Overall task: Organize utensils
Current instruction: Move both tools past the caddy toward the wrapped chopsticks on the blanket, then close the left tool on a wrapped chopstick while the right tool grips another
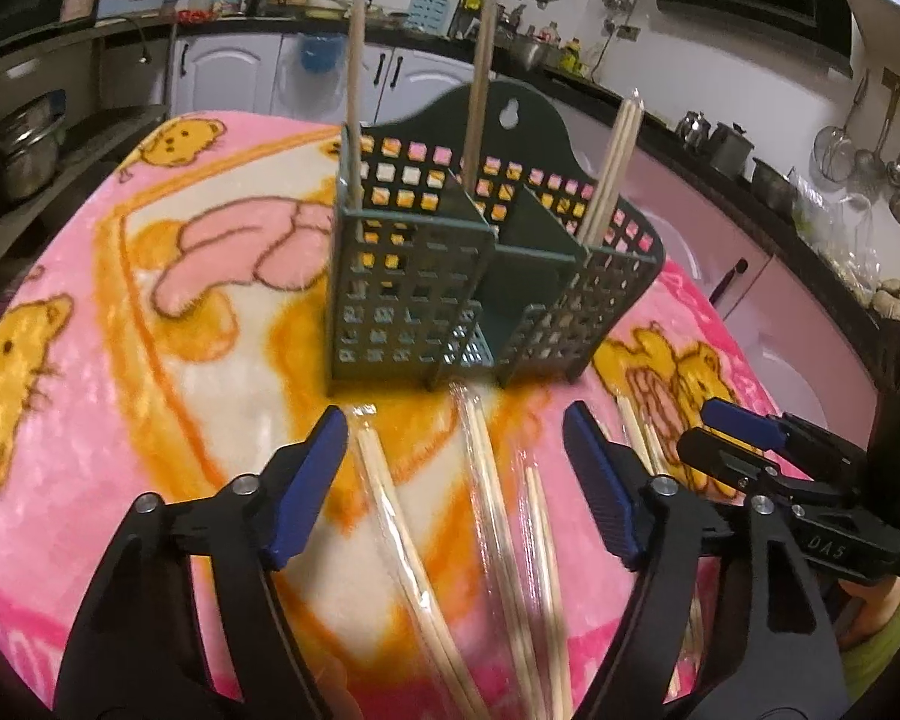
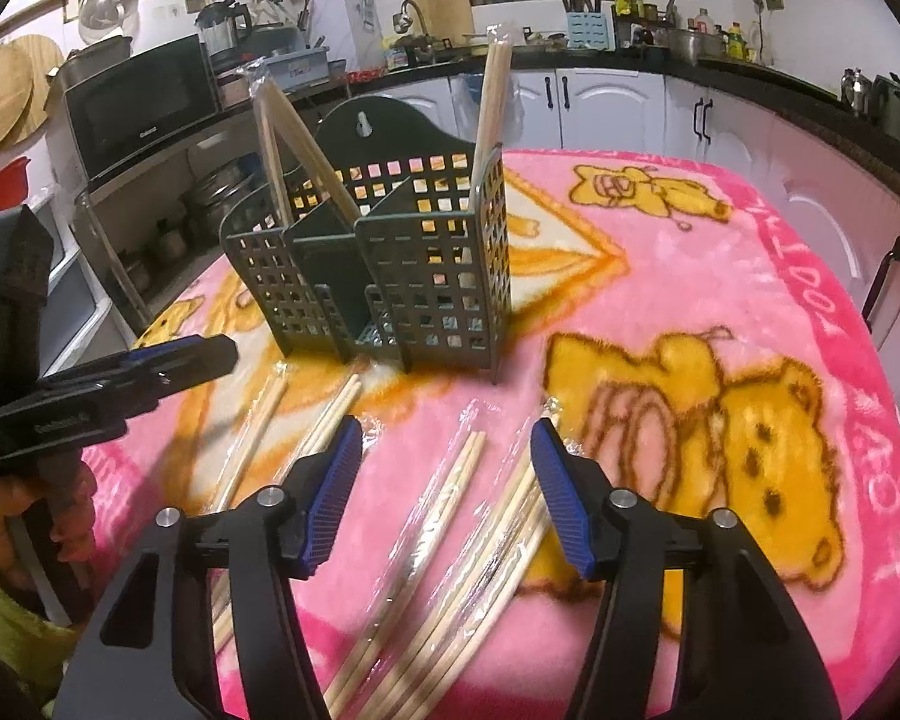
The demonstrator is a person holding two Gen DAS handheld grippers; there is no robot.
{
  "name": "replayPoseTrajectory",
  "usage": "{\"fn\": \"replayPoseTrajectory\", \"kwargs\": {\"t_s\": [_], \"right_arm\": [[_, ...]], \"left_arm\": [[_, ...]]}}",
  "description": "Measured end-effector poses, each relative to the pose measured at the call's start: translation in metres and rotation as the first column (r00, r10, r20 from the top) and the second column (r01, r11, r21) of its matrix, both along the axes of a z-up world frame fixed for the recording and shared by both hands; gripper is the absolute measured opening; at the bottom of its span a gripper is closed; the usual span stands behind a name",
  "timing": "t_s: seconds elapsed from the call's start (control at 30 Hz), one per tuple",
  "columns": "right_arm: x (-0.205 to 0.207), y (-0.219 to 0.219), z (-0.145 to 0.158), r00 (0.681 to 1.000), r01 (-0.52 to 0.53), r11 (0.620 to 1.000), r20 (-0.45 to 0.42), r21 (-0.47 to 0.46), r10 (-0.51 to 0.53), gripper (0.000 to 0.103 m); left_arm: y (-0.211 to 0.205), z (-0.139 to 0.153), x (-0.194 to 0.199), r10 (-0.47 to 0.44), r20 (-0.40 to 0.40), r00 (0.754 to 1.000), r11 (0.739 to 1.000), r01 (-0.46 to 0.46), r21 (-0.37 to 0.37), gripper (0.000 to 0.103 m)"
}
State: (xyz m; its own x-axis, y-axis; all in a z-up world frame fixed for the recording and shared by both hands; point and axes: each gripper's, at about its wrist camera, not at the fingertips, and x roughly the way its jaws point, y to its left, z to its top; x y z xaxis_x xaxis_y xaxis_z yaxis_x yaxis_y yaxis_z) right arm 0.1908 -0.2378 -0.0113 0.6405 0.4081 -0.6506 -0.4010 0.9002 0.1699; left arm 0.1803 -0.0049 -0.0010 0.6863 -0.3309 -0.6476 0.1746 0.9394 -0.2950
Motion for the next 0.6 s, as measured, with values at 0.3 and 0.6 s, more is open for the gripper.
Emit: {"fn": "replayPoseTrajectory", "kwargs": {"t_s": [0.3,0.6], "right_arm": [[0.004,-0.001,-0.011,0.999,-0.015,1.0,-0.035,0.003,0.016,0.046],[0.016,0.004,-0.021,0.997,-0.03,0.999,-0.076,-0.015,0.029,0.039]], "left_arm": [[-0.015,-0.016,0.008,-0.049,-0.05,0.998,0.999,0.05,0.012,0.035],[-0.028,-0.03,0.022,-0.085,-0.102,0.991,0.996,0.087,0.018,0.024]]}}
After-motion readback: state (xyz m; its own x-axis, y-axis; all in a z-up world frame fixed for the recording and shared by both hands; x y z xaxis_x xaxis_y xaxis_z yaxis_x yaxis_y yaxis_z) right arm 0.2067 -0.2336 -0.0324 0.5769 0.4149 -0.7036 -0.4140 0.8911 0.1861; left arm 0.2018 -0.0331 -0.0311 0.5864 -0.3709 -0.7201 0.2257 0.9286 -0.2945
